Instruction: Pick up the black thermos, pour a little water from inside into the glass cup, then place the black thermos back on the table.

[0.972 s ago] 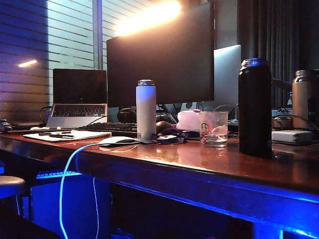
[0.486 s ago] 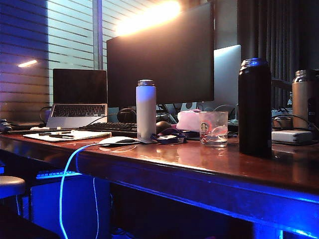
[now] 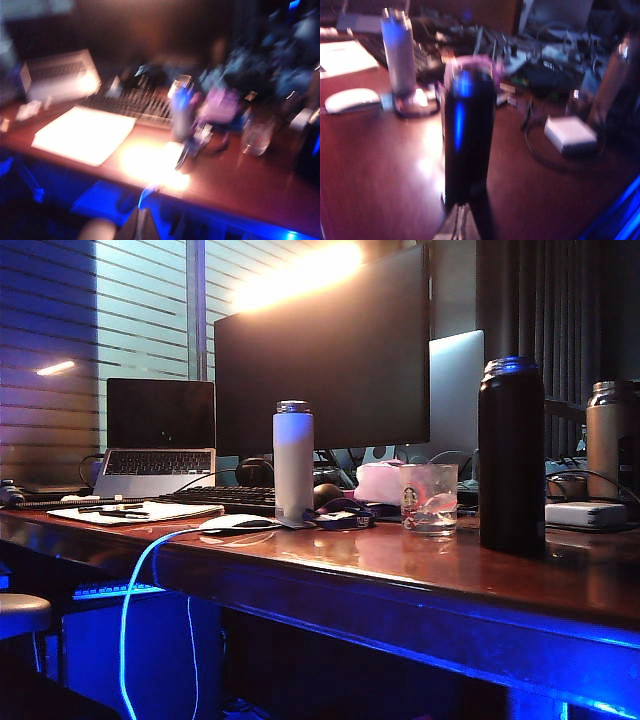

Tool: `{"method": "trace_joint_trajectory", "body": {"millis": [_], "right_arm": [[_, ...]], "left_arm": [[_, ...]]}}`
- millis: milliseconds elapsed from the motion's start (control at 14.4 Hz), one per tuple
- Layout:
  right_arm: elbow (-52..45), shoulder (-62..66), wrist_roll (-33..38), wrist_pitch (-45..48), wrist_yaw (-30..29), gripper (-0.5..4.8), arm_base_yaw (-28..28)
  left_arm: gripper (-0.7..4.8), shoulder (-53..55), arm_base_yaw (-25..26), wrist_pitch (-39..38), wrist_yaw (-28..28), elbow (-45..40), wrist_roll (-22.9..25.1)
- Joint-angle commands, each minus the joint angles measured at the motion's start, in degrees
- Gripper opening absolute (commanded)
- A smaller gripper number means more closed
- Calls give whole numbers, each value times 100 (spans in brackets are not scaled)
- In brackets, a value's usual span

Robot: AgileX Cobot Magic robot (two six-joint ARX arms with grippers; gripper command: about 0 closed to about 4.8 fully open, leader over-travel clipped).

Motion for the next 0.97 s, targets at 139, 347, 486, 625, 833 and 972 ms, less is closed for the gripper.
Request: {"method": "trace_joint_trajectory", "body": {"millis": [139, 347, 486, 625, 833, 972], "right_arm": [[-789, -957, 426, -428, 387, -5, 2], [-979, -1504, 426, -911, 501, -5, 2], [-1102, -1578, 570, -1272, 498, -5, 2], [-1266, -1578, 575, -1453, 481, -5, 2], [-1445, -1580, 570, -1504, 483, -5, 2], [-1445, -1580, 573, -1506, 483, -5, 2]], "left_arm": [[-3, -1036, 0, 304, -127, -1456, -452], [-3, -1593, 0, 535, -376, -2457, -514], [-3, -1797, 0, 935, -378, -3093, -758], [-3, -1825, 0, 1445, -442, -3543, -789], [-3, -1823, 0, 2063, -483, -4030, -833], [-3, -1823, 0, 2439, -487, -4409, -1067]]}}
